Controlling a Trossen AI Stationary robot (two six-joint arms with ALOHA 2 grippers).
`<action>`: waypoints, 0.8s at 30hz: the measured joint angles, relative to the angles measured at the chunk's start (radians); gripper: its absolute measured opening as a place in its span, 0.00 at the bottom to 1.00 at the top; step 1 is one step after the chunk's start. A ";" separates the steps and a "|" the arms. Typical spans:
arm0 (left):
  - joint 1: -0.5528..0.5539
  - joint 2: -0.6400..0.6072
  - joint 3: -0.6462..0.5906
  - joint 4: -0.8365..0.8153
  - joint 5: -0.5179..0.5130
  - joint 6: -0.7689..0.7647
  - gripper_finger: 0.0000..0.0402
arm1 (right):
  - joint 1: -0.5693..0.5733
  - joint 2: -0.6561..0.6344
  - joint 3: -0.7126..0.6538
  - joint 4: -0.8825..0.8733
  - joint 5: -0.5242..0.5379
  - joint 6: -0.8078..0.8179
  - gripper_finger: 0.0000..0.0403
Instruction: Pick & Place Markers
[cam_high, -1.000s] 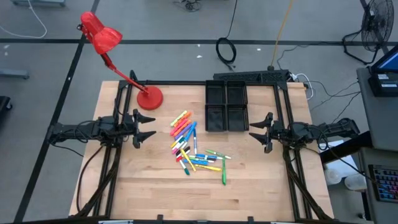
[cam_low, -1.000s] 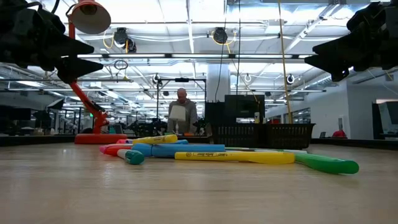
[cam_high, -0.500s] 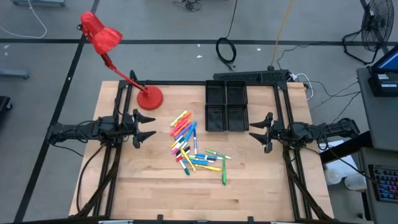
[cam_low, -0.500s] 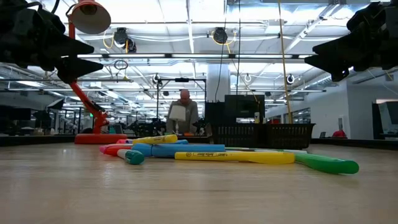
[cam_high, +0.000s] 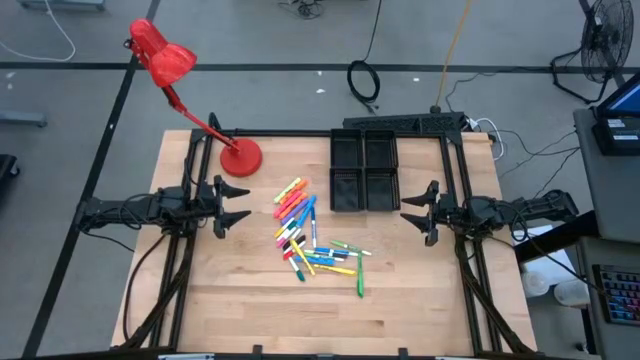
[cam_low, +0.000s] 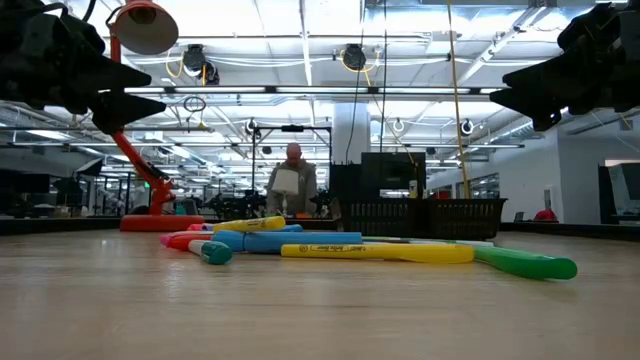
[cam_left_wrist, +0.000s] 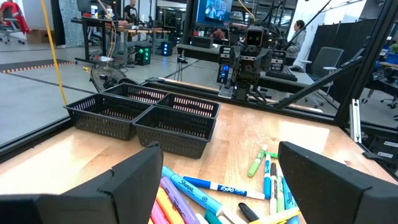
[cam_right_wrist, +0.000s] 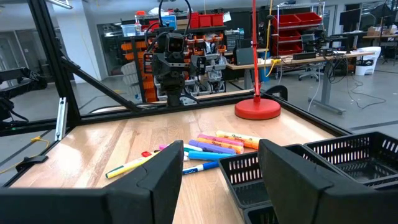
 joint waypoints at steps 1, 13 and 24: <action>0.000 0.000 0.000 0.000 0.000 0.000 0.81 | 0.000 0.000 0.000 0.000 0.000 0.000 0.49; 0.000 0.000 0.000 0.000 0.000 0.000 0.81 | 0.000 0.000 0.000 0.000 0.000 0.074 0.49; 0.000 0.000 0.000 0.000 0.000 0.000 0.81 | 0.000 0.000 0.000 0.067 0.003 0.370 0.49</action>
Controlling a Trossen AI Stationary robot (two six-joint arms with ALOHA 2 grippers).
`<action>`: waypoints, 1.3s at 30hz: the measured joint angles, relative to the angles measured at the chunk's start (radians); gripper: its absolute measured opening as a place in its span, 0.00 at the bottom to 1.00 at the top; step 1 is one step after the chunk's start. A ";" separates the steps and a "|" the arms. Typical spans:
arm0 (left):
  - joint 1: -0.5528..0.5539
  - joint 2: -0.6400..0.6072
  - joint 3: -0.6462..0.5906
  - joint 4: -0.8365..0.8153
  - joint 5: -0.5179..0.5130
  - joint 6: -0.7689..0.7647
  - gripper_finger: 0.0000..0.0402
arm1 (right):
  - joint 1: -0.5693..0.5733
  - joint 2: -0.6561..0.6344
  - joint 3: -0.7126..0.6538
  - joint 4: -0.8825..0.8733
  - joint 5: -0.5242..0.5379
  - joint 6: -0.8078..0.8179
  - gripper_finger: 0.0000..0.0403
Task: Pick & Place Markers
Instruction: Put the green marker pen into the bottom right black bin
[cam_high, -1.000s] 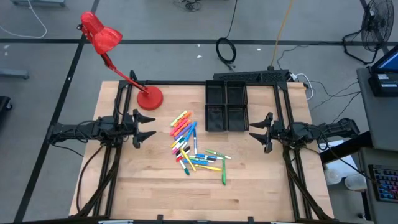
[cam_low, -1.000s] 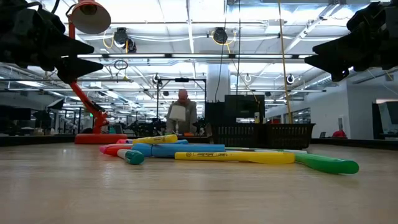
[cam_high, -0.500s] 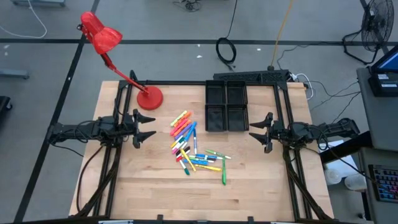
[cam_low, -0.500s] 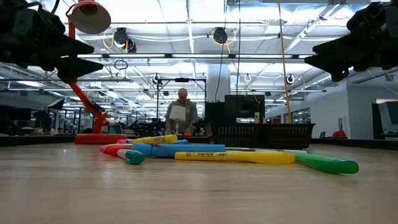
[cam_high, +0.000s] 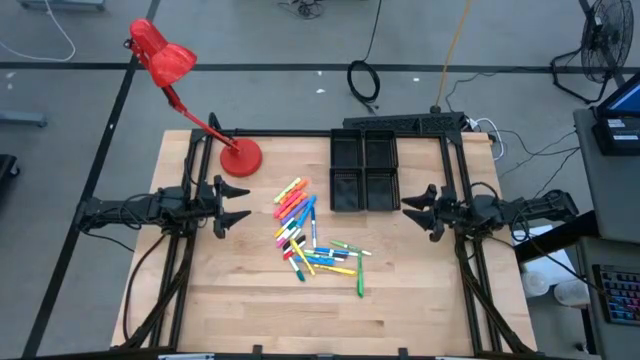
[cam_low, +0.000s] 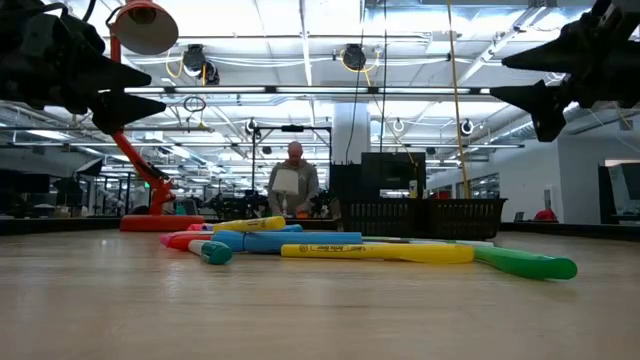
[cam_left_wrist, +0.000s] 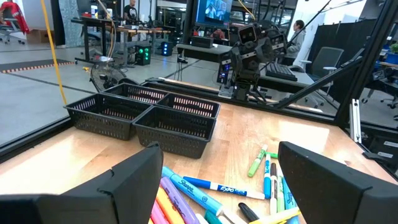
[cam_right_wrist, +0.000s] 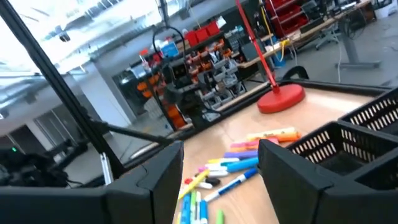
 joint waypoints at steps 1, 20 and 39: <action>0.000 0.000 0.000 0.000 0.000 0.000 0.81 | 0.000 0.000 0.000 0.008 0.007 -0.009 0.49; 0.000 0.000 0.000 0.001 0.001 0.000 0.81 | 0.093 0.777 0.325 0.209 0.078 -0.196 0.49; 0.000 0.000 -0.001 0.009 -0.001 0.000 0.81 | 0.098 1.619 0.855 -0.117 0.081 -0.277 0.49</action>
